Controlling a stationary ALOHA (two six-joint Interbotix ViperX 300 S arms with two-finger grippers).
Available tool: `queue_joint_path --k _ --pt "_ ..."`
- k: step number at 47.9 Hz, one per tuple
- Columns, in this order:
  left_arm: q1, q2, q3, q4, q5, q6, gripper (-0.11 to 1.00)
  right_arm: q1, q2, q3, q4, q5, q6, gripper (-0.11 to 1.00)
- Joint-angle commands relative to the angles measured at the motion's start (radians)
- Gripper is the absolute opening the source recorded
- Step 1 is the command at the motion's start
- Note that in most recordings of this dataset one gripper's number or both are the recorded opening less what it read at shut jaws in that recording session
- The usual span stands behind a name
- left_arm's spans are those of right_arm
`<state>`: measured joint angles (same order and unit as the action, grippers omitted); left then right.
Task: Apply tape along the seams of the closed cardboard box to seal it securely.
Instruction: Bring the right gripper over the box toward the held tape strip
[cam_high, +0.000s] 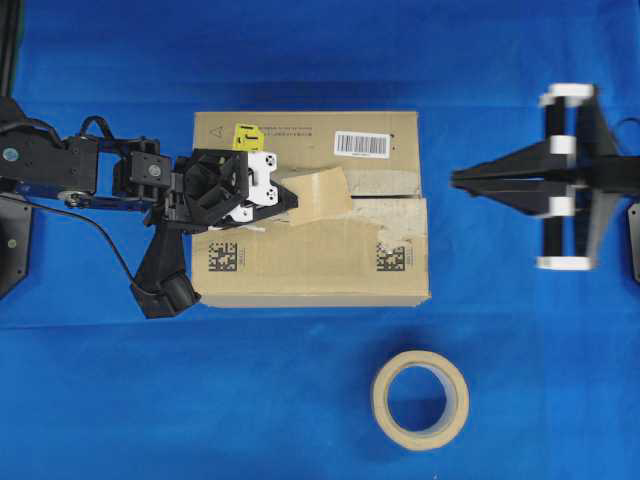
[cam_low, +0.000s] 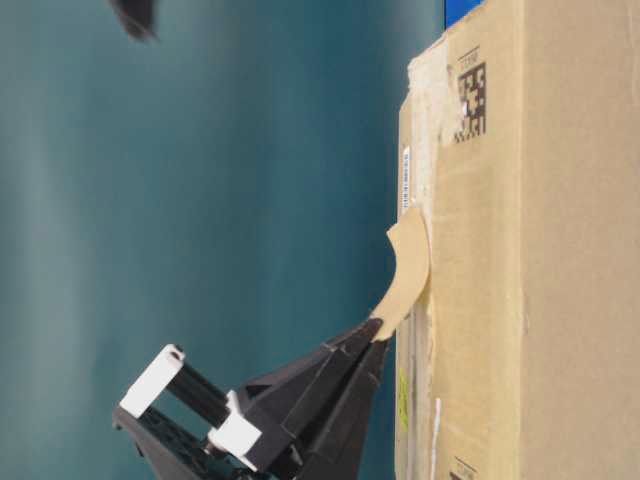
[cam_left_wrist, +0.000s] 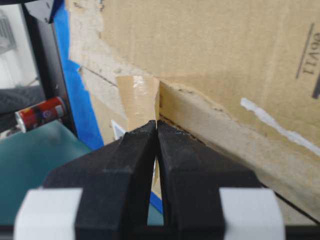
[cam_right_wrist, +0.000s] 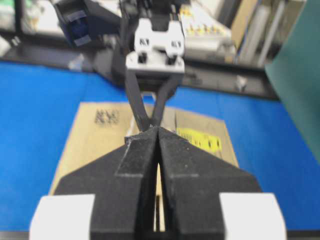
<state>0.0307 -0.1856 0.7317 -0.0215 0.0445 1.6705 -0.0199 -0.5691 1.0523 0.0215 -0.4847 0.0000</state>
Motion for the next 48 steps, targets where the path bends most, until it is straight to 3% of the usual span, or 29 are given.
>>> queue_joint_path --k 1,10,18,20,30,48 --pt "0.002 -0.005 -0.017 -0.002 0.002 -0.002 0.01 -0.017 0.058 -0.052 0.018 -0.029 0.002 0.00" --pt "0.002 -0.005 -0.015 0.000 0.003 -0.002 0.01 -0.043 0.202 -0.141 0.026 -0.052 0.006 0.03" --pt "0.000 -0.005 -0.014 -0.002 0.002 -0.002 0.01 -0.051 0.302 -0.225 0.026 -0.043 0.003 0.51" --pt "0.000 -0.005 -0.014 -0.002 0.003 -0.002 0.01 -0.054 0.316 -0.239 0.026 -0.035 0.003 0.57" --pt "0.002 -0.006 -0.014 -0.002 0.003 -0.002 0.01 -0.061 0.347 -0.268 0.026 -0.009 0.003 0.42" --pt "0.002 -0.005 -0.012 -0.002 0.005 -0.003 0.01 -0.061 0.457 -0.281 0.025 -0.005 0.003 0.42"
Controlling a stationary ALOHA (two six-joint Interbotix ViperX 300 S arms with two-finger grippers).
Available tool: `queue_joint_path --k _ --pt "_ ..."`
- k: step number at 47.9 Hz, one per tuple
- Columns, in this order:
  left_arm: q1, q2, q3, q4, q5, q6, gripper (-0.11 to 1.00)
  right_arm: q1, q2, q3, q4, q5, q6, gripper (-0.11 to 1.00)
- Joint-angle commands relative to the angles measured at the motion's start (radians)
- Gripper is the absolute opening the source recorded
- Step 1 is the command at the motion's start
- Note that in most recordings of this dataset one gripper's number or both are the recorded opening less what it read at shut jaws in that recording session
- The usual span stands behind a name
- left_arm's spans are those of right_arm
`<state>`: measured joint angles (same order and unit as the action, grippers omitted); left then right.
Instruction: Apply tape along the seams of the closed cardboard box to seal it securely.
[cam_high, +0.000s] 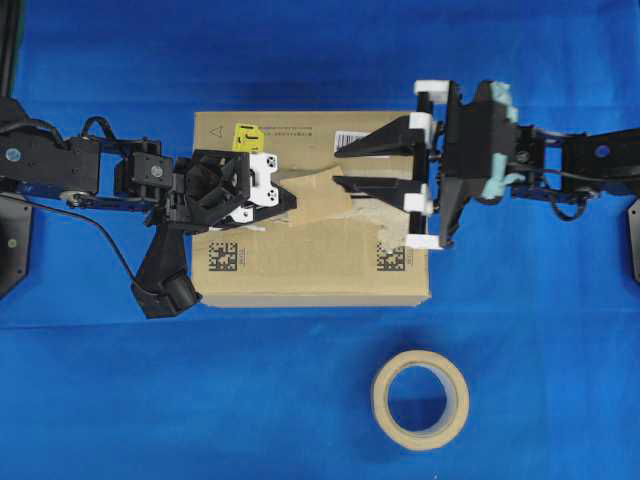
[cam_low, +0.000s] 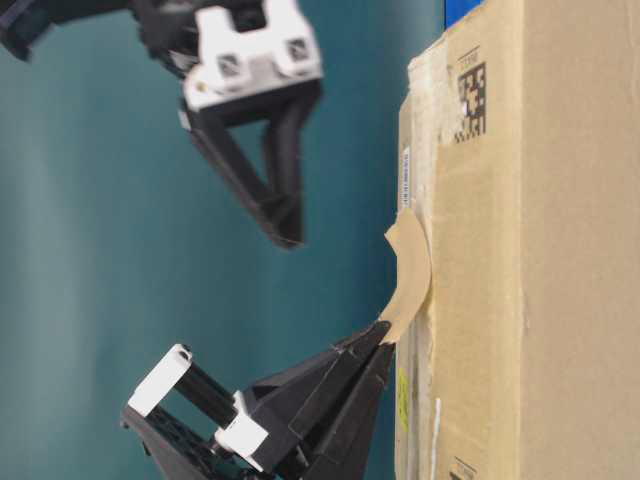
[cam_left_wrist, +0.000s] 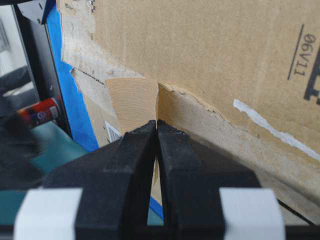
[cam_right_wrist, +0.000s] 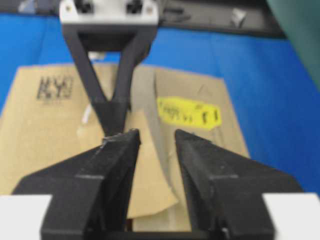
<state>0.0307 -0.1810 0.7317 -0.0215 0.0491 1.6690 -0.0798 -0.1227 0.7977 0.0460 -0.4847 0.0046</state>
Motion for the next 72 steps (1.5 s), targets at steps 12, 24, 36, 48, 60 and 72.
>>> queue_joint_path --k 12,24,36,48,60,72 --pt "0.000 -0.008 -0.015 -0.002 0.014 -0.002 0.01 -0.003 0.064 -0.041 -0.008 0.020 -0.006 0.42" --pt "0.009 -0.006 -0.014 -0.002 0.014 -0.002 0.01 0.000 0.109 -0.058 -0.026 0.078 -0.006 0.42" --pt "0.025 -0.006 -0.012 -0.002 0.021 -0.003 0.01 0.003 0.112 -0.057 -0.026 0.103 -0.005 0.42" --pt "0.026 -0.006 -0.012 -0.003 0.025 -0.006 0.01 0.003 0.112 -0.058 -0.023 0.106 -0.005 0.42" --pt "0.026 -0.006 -0.012 -0.005 0.025 -0.020 0.01 0.003 0.112 -0.060 -0.020 0.106 0.000 0.42" --pt "0.032 -0.005 -0.017 -0.005 0.025 -0.067 0.04 0.003 0.112 -0.060 -0.017 0.109 0.000 0.42"
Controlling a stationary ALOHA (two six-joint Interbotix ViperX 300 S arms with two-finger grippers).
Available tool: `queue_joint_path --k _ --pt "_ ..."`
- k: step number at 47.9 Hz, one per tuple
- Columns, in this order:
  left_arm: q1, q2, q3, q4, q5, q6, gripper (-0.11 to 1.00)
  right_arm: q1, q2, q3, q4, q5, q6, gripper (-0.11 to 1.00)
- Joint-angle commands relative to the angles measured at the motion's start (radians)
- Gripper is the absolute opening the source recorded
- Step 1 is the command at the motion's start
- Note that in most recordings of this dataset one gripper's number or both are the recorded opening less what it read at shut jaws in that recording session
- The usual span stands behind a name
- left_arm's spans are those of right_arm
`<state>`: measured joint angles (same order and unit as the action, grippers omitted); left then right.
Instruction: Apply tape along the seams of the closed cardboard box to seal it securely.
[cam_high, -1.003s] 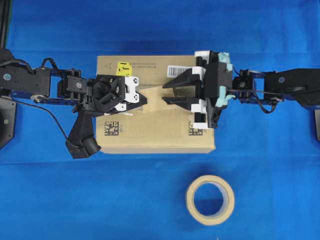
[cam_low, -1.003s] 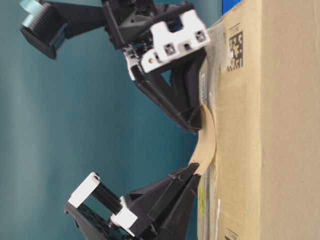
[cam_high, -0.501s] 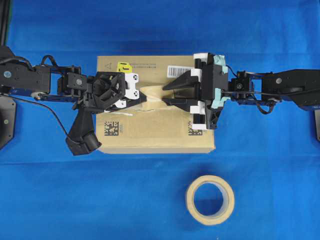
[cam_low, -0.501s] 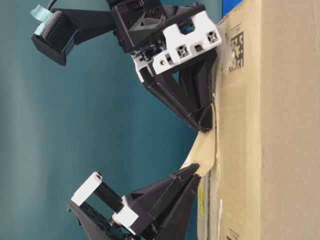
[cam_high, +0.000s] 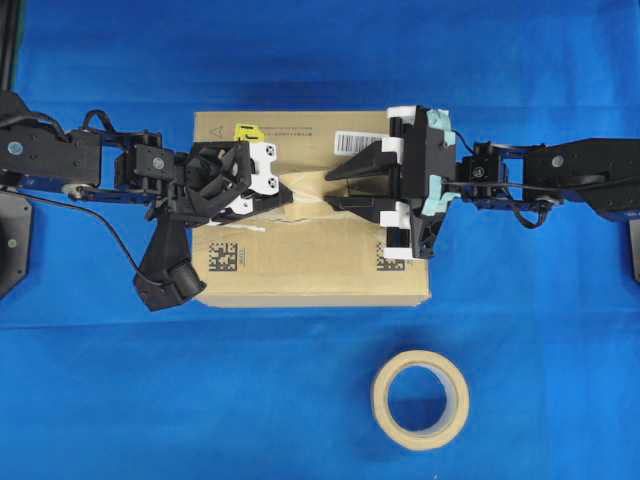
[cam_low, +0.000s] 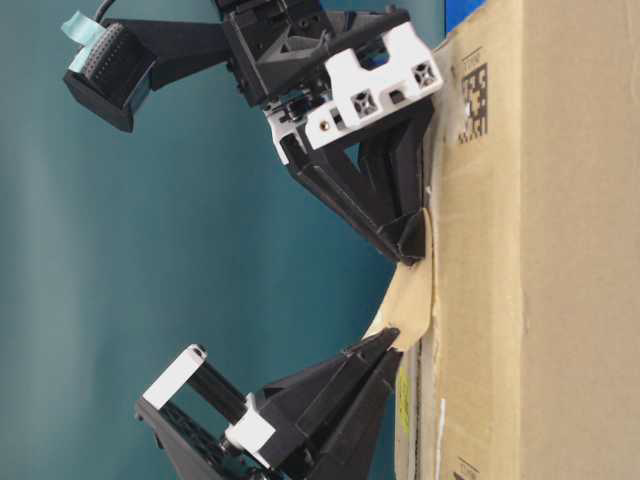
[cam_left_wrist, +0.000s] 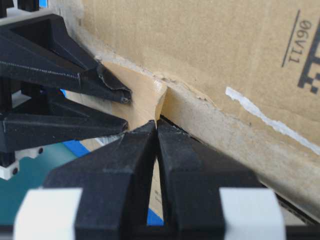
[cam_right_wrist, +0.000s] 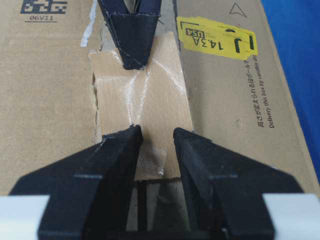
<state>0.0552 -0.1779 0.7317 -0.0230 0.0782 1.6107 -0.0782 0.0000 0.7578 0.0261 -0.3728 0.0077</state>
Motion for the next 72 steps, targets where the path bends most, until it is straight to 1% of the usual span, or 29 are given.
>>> queue_joint_path --k 1,5,12,13,14,19,22,32,52,64,72 --pt "0.009 -0.009 -0.017 -0.003 -0.005 -0.011 0.06 0.002 -0.011 -0.020 0.003 -0.002 -0.003 0.42" --pt "0.011 -0.009 -0.015 -0.003 -0.003 -0.003 0.26 0.002 -0.011 -0.020 0.005 0.000 -0.003 0.42" --pt "0.012 -0.009 -0.020 0.000 -0.005 0.009 0.70 0.003 -0.011 -0.020 0.005 0.014 -0.003 0.42" --pt "0.011 -0.008 -0.020 0.000 -0.005 0.008 0.74 0.003 -0.011 -0.020 0.005 0.017 -0.002 0.42" --pt "0.011 -0.008 -0.021 0.000 -0.005 0.008 0.74 0.003 -0.011 -0.020 0.005 0.020 -0.002 0.42" --pt "0.012 -0.002 -0.028 0.000 0.006 -0.005 0.67 0.005 -0.011 -0.020 0.006 0.038 -0.002 0.42" --pt "0.012 0.002 -0.035 0.000 0.029 -0.005 0.65 0.005 -0.011 -0.020 0.006 0.049 -0.002 0.42" --pt "0.011 0.018 -0.072 0.000 0.133 -0.009 0.65 0.008 -0.011 -0.020 0.008 0.071 -0.002 0.42" --pt "0.011 0.011 -0.089 0.000 0.219 -0.020 0.65 0.009 -0.011 -0.017 0.011 0.092 -0.002 0.42" --pt "0.012 0.002 -0.084 0.000 0.227 -0.020 0.65 0.009 -0.011 -0.015 0.011 0.092 -0.002 0.42" --pt "0.015 -0.035 -0.074 0.000 0.210 -0.021 0.64 0.011 -0.012 -0.014 0.012 0.092 -0.002 0.42"
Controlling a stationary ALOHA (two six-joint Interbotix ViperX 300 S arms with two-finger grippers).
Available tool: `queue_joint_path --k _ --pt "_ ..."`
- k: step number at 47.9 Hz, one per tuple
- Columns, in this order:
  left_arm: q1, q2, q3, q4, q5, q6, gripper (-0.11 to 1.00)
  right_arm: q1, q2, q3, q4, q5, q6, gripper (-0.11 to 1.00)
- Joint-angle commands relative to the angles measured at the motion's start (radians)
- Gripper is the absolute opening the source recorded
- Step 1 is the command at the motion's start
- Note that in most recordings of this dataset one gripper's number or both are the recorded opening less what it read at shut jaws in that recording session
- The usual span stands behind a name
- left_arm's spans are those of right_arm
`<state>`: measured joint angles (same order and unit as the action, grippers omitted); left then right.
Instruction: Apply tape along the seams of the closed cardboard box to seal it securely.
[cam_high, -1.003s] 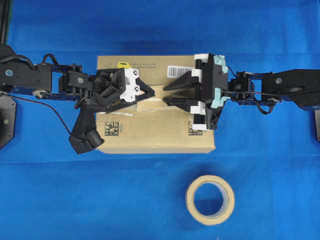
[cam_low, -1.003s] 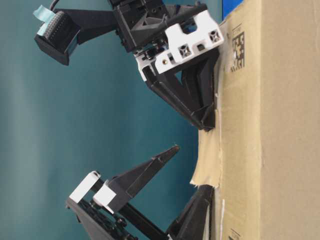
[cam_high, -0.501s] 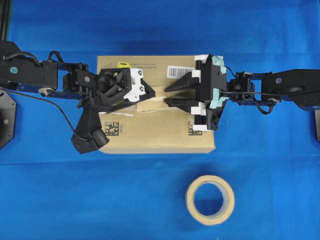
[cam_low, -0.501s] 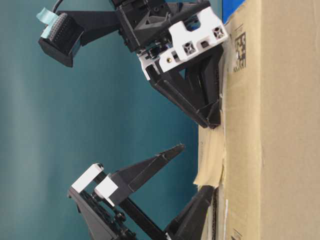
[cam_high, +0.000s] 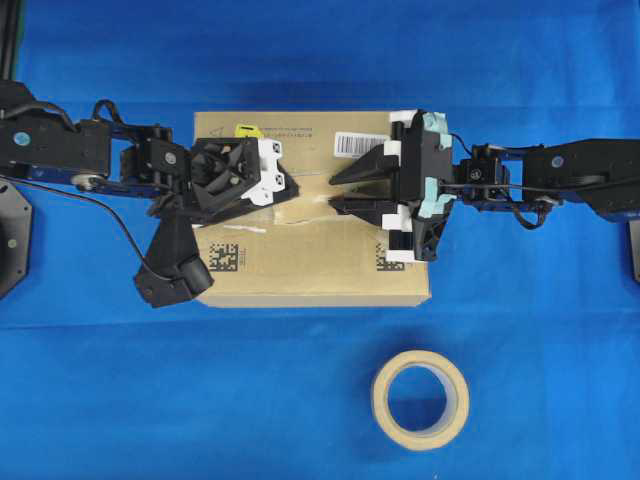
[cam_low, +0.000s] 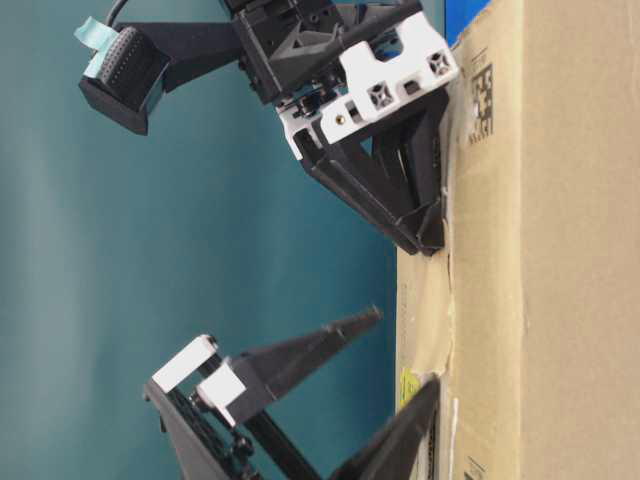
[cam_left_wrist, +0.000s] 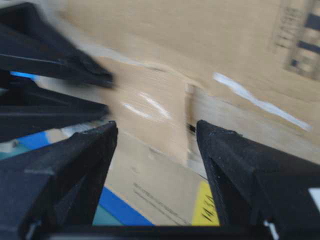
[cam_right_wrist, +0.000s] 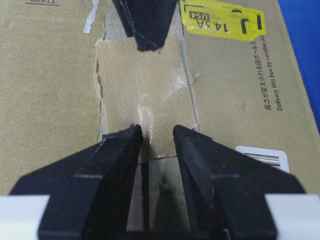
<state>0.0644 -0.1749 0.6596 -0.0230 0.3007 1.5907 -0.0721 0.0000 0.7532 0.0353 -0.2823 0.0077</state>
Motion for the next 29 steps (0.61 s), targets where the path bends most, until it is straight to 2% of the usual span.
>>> queue_joint_path --k 1,12,18,21,29 --pt "0.006 -0.044 0.000 0.000 -0.015 -0.002 0.64 0.003 -0.014 -0.009 0.002 0.002 -0.002 0.42" --pt "0.006 -0.123 0.052 -0.006 -0.115 -0.017 0.63 0.017 -0.086 0.003 0.002 0.008 -0.003 0.42" --pt "0.005 -0.150 0.084 -0.014 -0.207 -0.075 0.63 0.020 -0.155 0.006 0.002 0.012 -0.003 0.42" --pt "-0.002 -0.160 0.092 -0.015 -0.250 -0.133 0.63 0.020 -0.173 0.006 0.002 0.008 -0.003 0.42" --pt "-0.023 -0.160 0.097 -0.015 -0.347 -0.390 0.59 0.017 -0.192 0.002 0.002 -0.052 -0.009 0.42"
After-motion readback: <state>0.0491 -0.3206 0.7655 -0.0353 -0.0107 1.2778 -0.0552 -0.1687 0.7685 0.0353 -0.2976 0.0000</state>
